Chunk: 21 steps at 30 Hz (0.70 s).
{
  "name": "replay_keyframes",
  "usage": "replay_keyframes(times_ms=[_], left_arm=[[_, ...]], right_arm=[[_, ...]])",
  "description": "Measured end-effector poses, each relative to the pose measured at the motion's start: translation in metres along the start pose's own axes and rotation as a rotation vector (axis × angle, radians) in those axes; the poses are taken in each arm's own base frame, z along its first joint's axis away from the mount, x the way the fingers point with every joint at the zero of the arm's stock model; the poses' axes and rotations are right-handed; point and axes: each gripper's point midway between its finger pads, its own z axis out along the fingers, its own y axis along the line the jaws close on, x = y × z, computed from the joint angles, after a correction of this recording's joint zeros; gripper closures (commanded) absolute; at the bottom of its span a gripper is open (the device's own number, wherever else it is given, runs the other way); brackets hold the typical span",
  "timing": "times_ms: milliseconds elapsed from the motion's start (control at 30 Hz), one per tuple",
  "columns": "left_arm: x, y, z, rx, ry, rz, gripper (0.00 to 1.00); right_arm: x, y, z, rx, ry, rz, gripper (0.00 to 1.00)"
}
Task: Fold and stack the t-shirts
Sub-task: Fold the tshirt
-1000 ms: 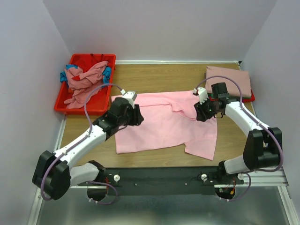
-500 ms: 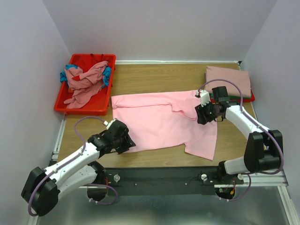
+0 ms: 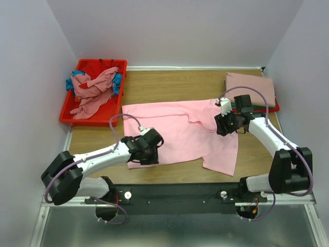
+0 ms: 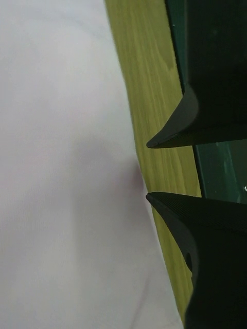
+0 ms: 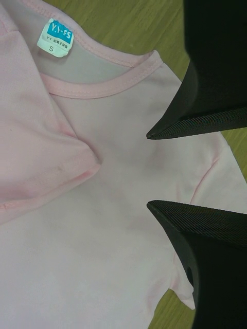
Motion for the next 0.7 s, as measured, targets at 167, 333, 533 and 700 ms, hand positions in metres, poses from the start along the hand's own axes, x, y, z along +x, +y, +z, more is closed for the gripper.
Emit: replay_keyframes(times_ms=[167, 333, 533, 700], left_arm=[[0.005, -0.056, -0.014, 0.181, -0.049, 0.309, 0.49], [0.006, -0.093, -0.015, 0.248, -0.071, 0.47, 0.49], [0.03, -0.085, 0.024, 0.096, -0.012, 0.591, 0.48], [0.021, -0.073, 0.03, -0.005, -0.049, 0.576, 0.49]], right_arm=[[-0.002, 0.001, -0.002, 0.001, -0.012, -0.004, 0.41], [-0.002, 0.001, -0.002, -0.001, -0.012, -0.004, 0.41], [-0.002, 0.002, -0.002, -0.003, -0.014, -0.004, 0.41], [-0.002, 0.002, -0.002, -0.005, -0.013, -0.004, 0.41]])
